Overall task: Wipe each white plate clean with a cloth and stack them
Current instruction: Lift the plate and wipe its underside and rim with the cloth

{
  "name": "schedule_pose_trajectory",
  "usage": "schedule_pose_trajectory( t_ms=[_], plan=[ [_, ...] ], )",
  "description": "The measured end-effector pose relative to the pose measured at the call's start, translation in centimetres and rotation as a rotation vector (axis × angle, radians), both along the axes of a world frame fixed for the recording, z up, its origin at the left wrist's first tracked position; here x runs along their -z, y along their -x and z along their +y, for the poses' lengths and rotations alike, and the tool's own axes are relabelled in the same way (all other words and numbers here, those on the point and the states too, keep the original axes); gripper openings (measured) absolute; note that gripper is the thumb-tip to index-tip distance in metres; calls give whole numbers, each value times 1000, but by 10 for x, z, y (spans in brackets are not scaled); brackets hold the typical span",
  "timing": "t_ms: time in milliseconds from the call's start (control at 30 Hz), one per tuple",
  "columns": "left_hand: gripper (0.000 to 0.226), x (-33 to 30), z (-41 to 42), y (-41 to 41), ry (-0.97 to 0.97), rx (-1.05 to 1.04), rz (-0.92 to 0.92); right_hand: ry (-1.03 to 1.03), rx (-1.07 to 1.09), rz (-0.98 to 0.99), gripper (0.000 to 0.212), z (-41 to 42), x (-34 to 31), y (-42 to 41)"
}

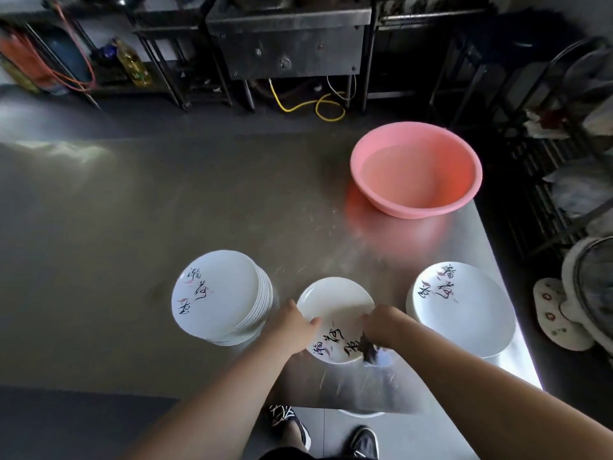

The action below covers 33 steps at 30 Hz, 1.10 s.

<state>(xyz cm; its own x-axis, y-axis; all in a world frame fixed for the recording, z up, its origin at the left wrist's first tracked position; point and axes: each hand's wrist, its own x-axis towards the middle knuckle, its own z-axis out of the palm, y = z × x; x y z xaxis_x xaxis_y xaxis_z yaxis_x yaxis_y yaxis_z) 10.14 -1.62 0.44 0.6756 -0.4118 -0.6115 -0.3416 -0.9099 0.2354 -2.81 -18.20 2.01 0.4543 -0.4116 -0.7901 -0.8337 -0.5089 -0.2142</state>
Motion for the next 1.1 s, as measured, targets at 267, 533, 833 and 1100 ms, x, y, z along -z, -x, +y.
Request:
schedule_pose_trajectory(
  t_ms=[267, 533, 833, 1100],
  plan=[
    [74, -19, 1, -3, 379, -277, 170, -46, 506, -265, 97, -8, -13, 6],
    [32, -87, -13, -2, 923, -348, 320, 103, 508, -967, 26, -15, -65, 32],
    [55, -158, -25, 2, 1263, -453, 870, 550, 196, -1091, 18, -47, -140, 51],
    [53, -208, -40, 50, 1392, -400, 863, 582, 33, -1531, 42, -45, -216, 52]
  ],
)
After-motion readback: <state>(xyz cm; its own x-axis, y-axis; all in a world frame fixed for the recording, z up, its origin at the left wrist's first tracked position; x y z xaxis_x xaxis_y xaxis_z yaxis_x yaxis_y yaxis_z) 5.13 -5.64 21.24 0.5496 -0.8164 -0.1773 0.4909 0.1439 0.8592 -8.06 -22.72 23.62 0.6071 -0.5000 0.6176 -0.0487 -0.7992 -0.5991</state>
